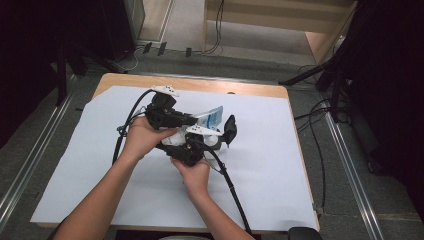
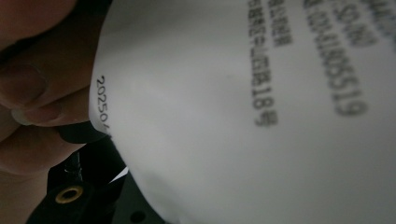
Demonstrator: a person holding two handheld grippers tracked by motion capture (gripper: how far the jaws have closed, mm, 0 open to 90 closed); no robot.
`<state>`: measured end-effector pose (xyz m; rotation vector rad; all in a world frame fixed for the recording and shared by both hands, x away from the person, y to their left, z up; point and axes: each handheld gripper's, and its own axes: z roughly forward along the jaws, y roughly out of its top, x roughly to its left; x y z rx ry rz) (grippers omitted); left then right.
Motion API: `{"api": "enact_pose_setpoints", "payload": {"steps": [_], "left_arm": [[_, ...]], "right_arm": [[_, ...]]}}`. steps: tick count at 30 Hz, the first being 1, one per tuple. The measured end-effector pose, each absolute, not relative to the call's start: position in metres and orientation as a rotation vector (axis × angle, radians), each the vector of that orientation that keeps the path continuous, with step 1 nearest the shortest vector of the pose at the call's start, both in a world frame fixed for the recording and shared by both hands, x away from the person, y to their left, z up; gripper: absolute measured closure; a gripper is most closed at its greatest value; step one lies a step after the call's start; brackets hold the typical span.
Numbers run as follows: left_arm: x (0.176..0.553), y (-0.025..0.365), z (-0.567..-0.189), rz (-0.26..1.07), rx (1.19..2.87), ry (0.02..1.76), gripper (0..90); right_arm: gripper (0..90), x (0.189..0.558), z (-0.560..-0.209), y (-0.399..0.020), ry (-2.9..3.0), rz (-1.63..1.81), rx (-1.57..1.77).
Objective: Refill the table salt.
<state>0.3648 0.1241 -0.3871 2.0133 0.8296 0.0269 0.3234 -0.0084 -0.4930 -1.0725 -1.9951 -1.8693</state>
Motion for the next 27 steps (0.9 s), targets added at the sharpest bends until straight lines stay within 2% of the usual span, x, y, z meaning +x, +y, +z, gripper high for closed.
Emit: {"api": "enact_pose_setpoints", "payload": {"steps": [11, 18, 27], "left_arm": [[0.3654, 0.1228, -0.3883, 0.022, 2.020, 0.833, 83.6], [0.3656, 0.1229, -0.3884, 0.020, 2.016, 0.838, 83.8], [0.3640, 0.1220, -0.3871, 0.028, 2.013, 0.835, 83.8]], "right_arm": [[65.8, 0.3236, -0.4934, -0.0084, -2.021, -1.865, -1.069], [61.1, 0.3216, -0.4919, -0.0068, -2.084, -1.867, -1.060], [65.1, 0.3234, -0.4916, -0.0078, -2.057, -1.861, -1.062]]}}
